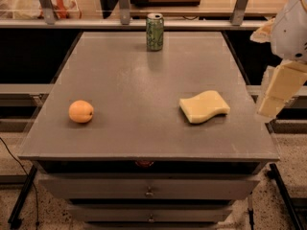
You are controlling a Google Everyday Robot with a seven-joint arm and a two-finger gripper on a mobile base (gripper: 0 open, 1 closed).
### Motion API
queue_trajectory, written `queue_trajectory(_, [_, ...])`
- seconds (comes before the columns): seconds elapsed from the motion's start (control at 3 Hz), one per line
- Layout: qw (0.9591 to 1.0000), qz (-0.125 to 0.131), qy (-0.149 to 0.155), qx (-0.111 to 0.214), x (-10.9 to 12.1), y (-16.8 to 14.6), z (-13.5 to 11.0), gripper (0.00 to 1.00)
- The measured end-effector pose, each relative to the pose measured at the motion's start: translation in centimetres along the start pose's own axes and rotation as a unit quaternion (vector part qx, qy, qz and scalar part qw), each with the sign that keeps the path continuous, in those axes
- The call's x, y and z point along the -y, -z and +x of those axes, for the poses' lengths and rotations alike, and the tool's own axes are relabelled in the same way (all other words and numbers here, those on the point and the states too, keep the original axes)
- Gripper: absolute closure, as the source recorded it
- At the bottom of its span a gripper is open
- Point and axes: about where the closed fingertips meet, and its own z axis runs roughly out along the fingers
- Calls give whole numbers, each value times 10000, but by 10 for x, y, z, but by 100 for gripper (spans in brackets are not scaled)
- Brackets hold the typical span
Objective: Move sponge near green can
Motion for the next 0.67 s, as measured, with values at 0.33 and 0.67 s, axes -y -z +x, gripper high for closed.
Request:
queue_trajectory(0.33, [9986,-176,435,248,15,-26,-19,0])
queue_trajectory(0.67, [9944,-448,743,600,27,-63,-34,0])
